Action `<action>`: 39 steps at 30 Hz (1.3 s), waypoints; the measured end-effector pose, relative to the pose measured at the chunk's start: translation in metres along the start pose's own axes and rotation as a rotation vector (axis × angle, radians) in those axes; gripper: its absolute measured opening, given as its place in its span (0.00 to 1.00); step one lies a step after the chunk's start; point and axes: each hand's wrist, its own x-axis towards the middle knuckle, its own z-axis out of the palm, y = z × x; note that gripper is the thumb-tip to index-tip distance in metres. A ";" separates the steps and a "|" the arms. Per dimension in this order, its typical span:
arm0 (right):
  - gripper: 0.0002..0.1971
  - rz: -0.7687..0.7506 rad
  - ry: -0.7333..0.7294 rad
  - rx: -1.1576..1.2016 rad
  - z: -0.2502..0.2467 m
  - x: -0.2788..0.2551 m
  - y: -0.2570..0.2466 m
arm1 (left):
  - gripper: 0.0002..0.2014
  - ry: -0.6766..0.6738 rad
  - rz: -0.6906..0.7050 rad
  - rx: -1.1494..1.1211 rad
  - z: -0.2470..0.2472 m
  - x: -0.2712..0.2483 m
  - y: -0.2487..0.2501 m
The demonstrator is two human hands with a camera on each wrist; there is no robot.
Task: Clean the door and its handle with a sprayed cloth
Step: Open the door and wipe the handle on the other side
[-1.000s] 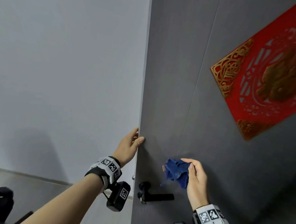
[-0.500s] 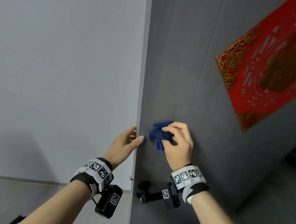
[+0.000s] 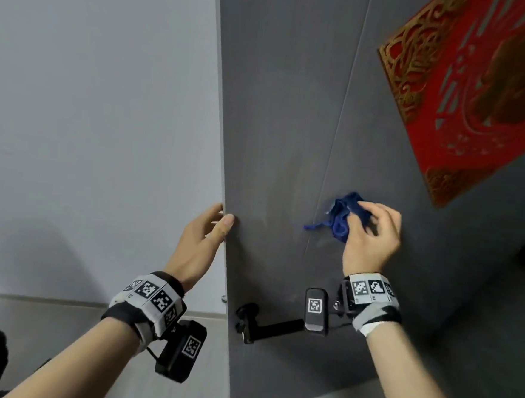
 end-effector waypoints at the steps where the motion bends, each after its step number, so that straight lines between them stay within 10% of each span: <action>1: 0.15 0.015 0.019 -0.013 -0.004 -0.004 0.006 | 0.18 -0.001 -0.009 -0.014 0.001 -0.001 0.001; 8: 0.18 0.083 -0.249 -0.216 -0.022 -0.093 0.040 | 0.17 0.014 -0.039 -0.025 0.003 -0.005 0.006; 19: 0.07 -0.326 -0.155 0.058 0.083 0.001 -0.113 | 0.30 -0.102 -0.096 -0.096 -0.016 -0.009 0.017; 26: 0.14 -0.181 -0.782 -0.227 0.039 -0.134 -0.023 | 0.39 -0.095 -0.180 -0.101 -0.022 0.002 0.008; 34: 0.06 -0.284 -0.155 0.002 0.056 0.014 -0.097 | 0.36 -0.088 -0.158 -0.129 -0.014 -0.006 -0.001; 39: 0.07 -0.238 -0.253 -0.044 0.035 -0.039 -0.045 | 0.35 -0.038 -0.142 -0.142 -0.003 -0.014 -0.005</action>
